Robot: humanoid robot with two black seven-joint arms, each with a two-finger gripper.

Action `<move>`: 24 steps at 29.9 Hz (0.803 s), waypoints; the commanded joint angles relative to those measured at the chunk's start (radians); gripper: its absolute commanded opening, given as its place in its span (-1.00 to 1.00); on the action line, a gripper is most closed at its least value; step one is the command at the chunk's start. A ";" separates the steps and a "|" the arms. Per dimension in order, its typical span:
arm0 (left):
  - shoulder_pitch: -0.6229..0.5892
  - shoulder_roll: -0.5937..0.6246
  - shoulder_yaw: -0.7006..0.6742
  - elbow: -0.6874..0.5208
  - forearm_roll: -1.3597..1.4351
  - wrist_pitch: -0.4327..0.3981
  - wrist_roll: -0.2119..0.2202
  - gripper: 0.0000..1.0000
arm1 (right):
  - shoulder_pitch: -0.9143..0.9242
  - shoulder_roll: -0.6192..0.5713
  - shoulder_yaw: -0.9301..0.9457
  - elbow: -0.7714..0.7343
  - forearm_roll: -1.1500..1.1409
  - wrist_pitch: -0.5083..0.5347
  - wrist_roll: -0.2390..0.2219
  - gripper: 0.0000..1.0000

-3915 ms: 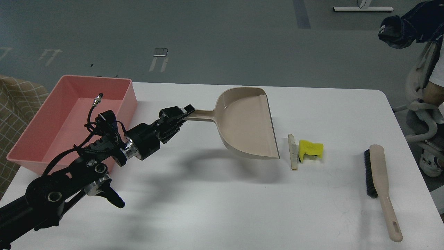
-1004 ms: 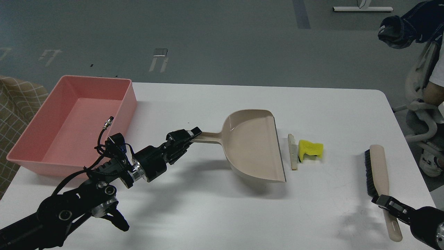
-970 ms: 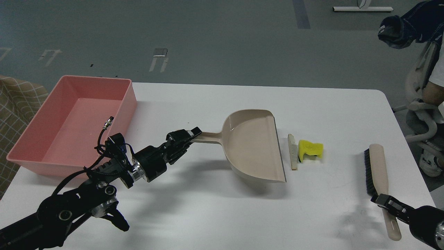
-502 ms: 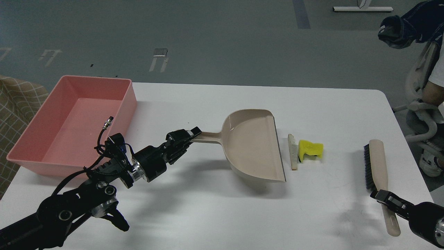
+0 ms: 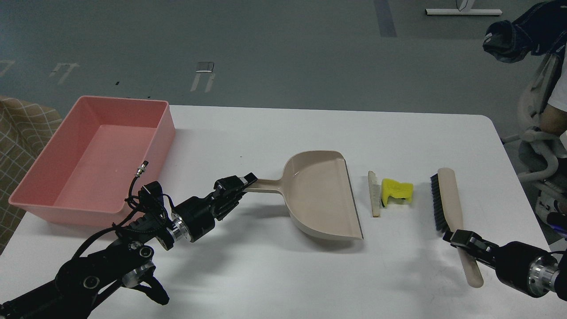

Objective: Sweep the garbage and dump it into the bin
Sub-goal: 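Lift the brush with the right gripper toward the dustpan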

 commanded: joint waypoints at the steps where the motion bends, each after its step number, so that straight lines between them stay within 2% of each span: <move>1: 0.000 -0.015 0.001 0.009 0.001 0.007 0.002 -0.64 | 0.080 0.055 -0.074 -0.024 -0.002 0.027 -0.014 -1.00; 6: -0.005 -0.016 0.001 0.022 0.001 0.007 0.002 -0.64 | 0.175 0.105 -0.143 -0.059 -0.002 0.027 -0.021 -1.00; 10: -0.006 -0.016 0.001 0.023 0.001 0.007 0.004 -0.64 | 0.260 0.147 -0.201 -0.091 0.001 0.031 -0.052 -1.00; 15: -0.006 -0.026 0.003 0.023 0.001 0.007 0.005 -0.64 | 0.333 0.230 -0.289 -0.134 -0.001 0.031 -0.063 -1.00; 19: -0.005 -0.026 0.004 0.025 0.001 0.009 0.005 -0.64 | 0.410 0.348 -0.352 -0.165 -0.002 0.031 -0.112 -1.00; 24: -0.008 -0.020 0.003 0.025 0.001 0.009 0.005 -0.64 | 0.459 0.430 -0.358 -0.173 -0.001 0.031 -0.144 -1.00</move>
